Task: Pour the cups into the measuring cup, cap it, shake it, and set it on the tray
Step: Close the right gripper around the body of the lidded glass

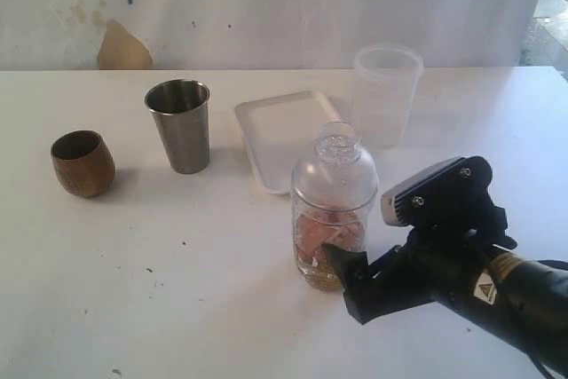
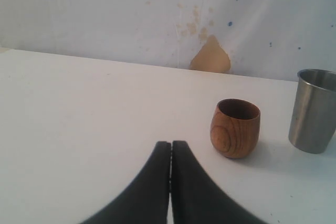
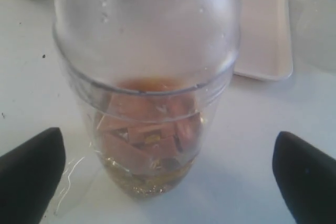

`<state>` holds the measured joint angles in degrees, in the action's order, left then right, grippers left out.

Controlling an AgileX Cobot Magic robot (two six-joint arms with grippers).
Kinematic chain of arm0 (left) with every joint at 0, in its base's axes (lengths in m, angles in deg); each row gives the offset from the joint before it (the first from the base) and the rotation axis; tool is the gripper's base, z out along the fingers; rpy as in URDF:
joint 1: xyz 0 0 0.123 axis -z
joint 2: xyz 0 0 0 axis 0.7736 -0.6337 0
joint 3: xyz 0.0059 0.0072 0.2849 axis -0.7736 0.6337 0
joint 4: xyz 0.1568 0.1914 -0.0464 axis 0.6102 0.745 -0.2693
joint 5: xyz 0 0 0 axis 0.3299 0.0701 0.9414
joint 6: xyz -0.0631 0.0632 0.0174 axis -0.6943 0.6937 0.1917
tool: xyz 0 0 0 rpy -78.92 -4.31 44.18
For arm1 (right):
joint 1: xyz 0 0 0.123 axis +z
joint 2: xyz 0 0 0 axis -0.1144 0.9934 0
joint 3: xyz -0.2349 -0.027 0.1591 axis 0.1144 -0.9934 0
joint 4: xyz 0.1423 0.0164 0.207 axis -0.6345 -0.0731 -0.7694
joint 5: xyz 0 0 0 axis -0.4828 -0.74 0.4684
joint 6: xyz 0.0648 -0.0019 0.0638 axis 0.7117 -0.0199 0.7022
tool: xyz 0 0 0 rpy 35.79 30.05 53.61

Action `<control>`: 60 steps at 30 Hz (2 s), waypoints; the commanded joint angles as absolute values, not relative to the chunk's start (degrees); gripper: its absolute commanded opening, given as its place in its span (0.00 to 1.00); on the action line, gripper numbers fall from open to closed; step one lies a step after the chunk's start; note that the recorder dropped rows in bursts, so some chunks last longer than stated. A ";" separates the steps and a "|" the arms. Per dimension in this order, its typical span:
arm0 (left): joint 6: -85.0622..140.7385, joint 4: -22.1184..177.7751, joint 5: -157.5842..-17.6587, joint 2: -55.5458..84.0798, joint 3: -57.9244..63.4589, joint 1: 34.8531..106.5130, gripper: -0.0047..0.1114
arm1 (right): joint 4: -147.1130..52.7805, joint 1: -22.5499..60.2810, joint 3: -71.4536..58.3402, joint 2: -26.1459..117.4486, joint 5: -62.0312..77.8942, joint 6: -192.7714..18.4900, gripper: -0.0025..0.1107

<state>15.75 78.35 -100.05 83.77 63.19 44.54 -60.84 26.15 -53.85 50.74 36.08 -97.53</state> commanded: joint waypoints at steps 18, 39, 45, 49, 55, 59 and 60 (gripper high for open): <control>15.72 78.15 -99.25 84.08 63.46 44.49 0.05 | -51.51 26.39 -51.56 68.53 57.05 -90.69 0.95; 15.72 78.15 -99.25 84.08 63.46 44.49 0.05 | -51.60 26.39 -49.21 75.66 68.23 -84.64 0.95; 15.72 78.15 -99.25 84.08 63.46 44.49 0.05 | -51.60 26.39 -49.21 75.66 69.30 -84.64 0.95; 15.72 78.15 -99.25 84.08 63.46 44.49 0.05 | -51.72 26.39 -49.21 75.66 70.44 -84.64 0.95; 15.72 78.15 -99.25 84.08 63.46 44.49 0.05 | -51.73 26.39 -49.21 75.66 70.44 -84.64 0.82; 15.72 78.15 -99.25 84.08 63.46 44.49 0.05 | -51.73 26.39 -49.21 75.66 70.44 -84.64 0.52; 15.72 78.15 -99.25 84.08 63.46 44.49 0.05 | -51.73 26.39 -49.21 75.66 70.44 -84.64 0.45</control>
<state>15.75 78.35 -100.05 83.77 63.19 44.54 -52.42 26.15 -49.23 75.37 69.33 -85.01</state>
